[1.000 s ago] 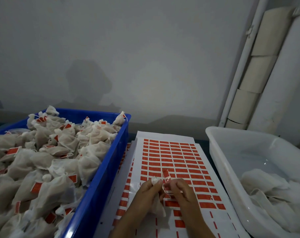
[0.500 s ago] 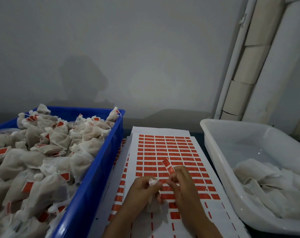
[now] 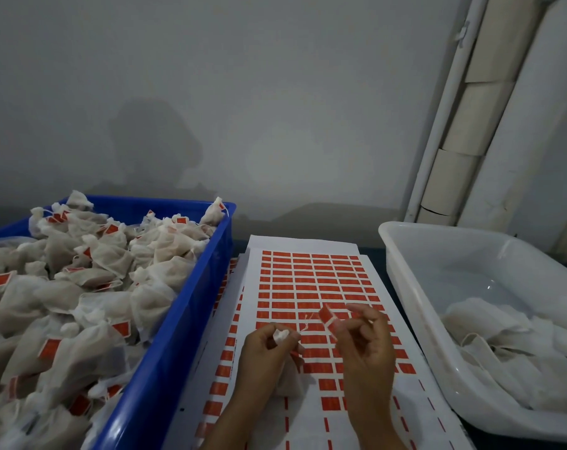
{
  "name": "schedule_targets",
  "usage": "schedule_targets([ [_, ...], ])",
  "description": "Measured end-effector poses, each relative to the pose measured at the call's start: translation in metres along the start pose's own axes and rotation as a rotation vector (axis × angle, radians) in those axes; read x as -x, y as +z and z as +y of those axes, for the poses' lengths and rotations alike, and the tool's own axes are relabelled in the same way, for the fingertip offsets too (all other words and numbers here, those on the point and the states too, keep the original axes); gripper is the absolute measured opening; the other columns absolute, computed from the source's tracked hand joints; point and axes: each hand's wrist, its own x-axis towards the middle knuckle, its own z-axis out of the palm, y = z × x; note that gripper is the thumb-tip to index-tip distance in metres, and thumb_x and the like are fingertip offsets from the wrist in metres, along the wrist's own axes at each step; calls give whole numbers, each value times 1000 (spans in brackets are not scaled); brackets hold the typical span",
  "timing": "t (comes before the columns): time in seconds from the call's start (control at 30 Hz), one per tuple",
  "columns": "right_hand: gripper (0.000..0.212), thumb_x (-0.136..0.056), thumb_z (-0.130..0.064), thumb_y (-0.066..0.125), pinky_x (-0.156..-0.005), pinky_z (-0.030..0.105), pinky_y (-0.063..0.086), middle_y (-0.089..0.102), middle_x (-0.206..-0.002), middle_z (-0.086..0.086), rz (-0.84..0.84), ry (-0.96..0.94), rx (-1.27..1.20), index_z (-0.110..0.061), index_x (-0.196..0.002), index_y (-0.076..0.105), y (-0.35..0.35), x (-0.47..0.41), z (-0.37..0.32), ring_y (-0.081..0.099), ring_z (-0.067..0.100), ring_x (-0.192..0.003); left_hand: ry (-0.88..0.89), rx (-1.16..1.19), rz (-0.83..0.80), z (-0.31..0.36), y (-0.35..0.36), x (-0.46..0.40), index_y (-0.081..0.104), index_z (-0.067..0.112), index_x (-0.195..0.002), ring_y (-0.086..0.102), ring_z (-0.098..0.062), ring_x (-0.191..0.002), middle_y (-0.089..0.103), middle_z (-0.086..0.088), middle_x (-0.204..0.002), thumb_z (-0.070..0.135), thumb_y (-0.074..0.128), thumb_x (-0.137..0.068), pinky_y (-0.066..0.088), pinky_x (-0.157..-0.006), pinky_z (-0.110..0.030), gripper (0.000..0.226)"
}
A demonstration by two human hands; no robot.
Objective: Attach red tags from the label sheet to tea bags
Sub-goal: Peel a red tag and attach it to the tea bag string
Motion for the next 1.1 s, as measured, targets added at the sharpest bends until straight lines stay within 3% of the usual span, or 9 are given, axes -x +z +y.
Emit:
schedule_targets([
  [0.1, 26, -71, -38, 66, -58, 1, 45, 63, -77, -28, -63, 61, 34, -33, -93, 54, 10, 5, 8, 63, -9, -79, 27, 2, -19, 2, 0, 1, 64, 22, -76, 66, -12, -72, 69, 9, -73, 26, 61, -86, 54, -69, -17, 11],
  [0.2, 22, -75, -28, 69, -51, 5, 47, 67, -78, -20, -99, 164, 9, -31, -91, 55, 14, 6, 17, 65, -3, -70, 48, -13, -33, 4, 0, 3, 62, 26, -73, 65, -9, -69, 66, 13, -71, 26, 61, -86, 46, -54, -4, 12],
  [0.27, 20, -76, -26, 70, -50, 7, 47, 69, -80, -14, -88, 194, 9, -29, -91, 56, 13, 5, 21, 66, 0, -69, 58, -10, -29, 3, 1, 3, 62, 27, -74, 64, -8, -69, 66, 14, -72, 27, 62, -85, 43, -52, -3, 11],
  [0.57, 18, -77, -25, 70, -52, 9, 49, 68, -80, -18, -73, 188, 47, -29, -89, 59, 14, 5, 27, 66, -1, -73, 74, -16, -47, 1, 1, 3, 64, 24, -75, 65, -12, -72, 67, 11, -73, 28, 61, -86, 47, -65, -9, 11],
  [0.97, 20, -78, -22, 69, -68, 18, 56, 66, -85, -17, -69, 140, 105, -27, -94, 58, 15, 6, 28, 67, 9, -76, 88, -32, -71, -1, 2, 3, 64, 26, -77, 64, -12, -75, 68, 10, -76, 29, 62, -85, 49, -70, -13, 9],
  [1.1, 21, -77, -22, 69, -69, 15, 54, 65, -83, -20, -63, 93, 145, -31, -91, 56, 15, 7, 25, 66, 5, -75, 92, -12, -80, -1, 2, 2, 65, 24, -78, 65, -13, -75, 68, 10, -76, 27, 62, -85, 50, -69, -13, 9],
])
